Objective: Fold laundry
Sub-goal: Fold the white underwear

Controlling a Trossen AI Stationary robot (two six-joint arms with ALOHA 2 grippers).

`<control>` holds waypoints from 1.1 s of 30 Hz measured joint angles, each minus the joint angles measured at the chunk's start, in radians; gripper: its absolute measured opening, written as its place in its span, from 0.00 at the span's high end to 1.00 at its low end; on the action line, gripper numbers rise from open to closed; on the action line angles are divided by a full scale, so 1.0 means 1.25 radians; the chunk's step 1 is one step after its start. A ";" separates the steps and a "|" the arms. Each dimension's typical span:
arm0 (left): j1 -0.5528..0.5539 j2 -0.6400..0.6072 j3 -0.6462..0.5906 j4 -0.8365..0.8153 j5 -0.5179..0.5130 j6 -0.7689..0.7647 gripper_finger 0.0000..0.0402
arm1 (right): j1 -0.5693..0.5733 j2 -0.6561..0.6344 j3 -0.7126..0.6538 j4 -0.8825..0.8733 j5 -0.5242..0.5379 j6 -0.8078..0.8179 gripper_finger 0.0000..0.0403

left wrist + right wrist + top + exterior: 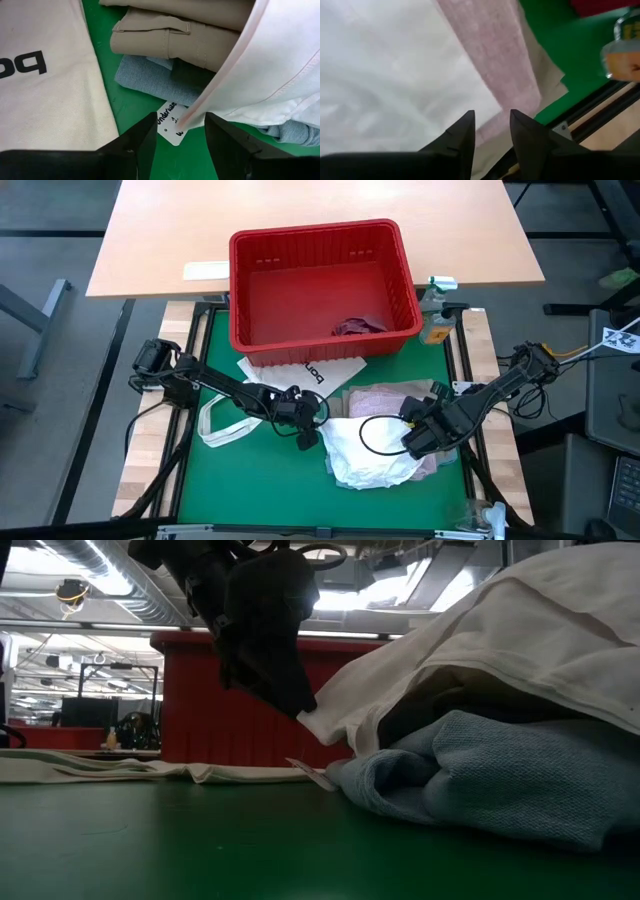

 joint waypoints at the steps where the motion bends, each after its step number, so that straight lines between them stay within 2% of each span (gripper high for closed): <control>1: 0.000 0.000 0.000 0.000 0.000 0.000 0.61 | 0.000 -0.007 0.000 0.000 -0.011 0.000 0.70; 8: 0.000 0.000 0.000 0.000 0.001 0.000 0.61 | 0.025 -0.034 0.000 0.039 -0.074 0.004 0.70; 15: 0.000 0.000 0.000 0.000 0.001 0.000 0.61 | 0.129 -0.034 0.000 0.298 -0.079 -0.114 0.70; 22: 0.000 0.000 0.000 0.000 0.000 -0.001 0.61 | 0.231 -0.034 0.000 0.491 0.018 -0.209 0.70; 28: 0.000 0.000 0.000 0.000 0.000 -0.001 0.61 | 0.267 -0.023 -0.001 0.547 0.044 -0.220 0.70; 33: 0.000 0.000 0.000 0.001 -0.014 -0.001 0.61 | 0.275 0.027 -0.002 0.553 -0.002 -0.311 0.70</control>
